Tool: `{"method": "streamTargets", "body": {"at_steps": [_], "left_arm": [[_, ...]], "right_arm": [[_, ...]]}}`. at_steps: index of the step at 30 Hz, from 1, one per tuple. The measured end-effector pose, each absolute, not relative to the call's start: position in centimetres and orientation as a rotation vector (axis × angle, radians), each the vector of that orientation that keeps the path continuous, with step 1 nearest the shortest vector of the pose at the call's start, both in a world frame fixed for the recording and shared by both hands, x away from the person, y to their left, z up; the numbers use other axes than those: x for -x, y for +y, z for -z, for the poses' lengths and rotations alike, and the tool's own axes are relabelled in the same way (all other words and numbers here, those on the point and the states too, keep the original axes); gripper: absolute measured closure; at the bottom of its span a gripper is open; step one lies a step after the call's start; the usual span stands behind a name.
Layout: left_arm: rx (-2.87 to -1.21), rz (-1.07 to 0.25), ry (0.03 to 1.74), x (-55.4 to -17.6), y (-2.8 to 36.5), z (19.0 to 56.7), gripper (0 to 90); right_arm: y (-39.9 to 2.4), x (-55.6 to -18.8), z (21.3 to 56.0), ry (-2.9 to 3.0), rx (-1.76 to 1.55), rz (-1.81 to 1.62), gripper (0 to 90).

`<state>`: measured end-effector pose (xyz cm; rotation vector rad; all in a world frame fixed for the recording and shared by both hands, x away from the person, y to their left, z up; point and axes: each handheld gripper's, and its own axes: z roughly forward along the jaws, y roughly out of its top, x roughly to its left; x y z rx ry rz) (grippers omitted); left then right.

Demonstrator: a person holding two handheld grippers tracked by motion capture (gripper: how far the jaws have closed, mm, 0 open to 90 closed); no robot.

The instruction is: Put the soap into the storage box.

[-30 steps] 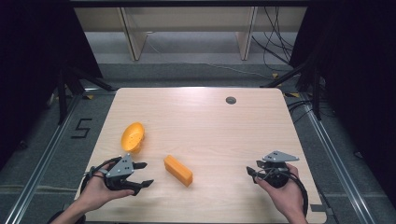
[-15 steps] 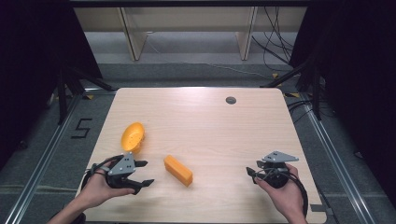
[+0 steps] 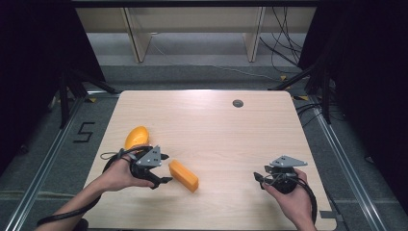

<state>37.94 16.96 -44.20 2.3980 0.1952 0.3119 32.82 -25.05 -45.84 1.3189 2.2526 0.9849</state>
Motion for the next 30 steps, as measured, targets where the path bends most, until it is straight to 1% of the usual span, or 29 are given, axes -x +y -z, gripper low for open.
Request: {"method": "streamTargets", "body": {"at_steps": [6,11,15,20,30], "left_arm": [[-2.405,-0.269,0.145,-39.0,15.7,44.3,24.2],[-2.404,-0.263,0.085,-39.8,14.8,44.5,23.6],[-2.438,-0.234,0.038,-40.0,14.0,44.8,23.3],[-2.47,-0.224,-0.015,-40.1,13.6,45.4,22.8],[-2.5,-0.199,-0.035,-40.3,13.1,46.1,22.4]], "right_arm": [[-25.0,-32.8,45.8,2.25,-1.33,-0.987,49.4],[-25.0,-32.8,45.8,2.253,-1.333,-0.979,49.3],[-25.2,-33.0,46.1,2.259,-1.288,-0.997,49.2],[-25.1,-32.9,46.1,2.255,-1.333,-0.982,49.2],[-25.0,-32.8,46.0,2.261,-1.348,-0.981,49.0]]}}
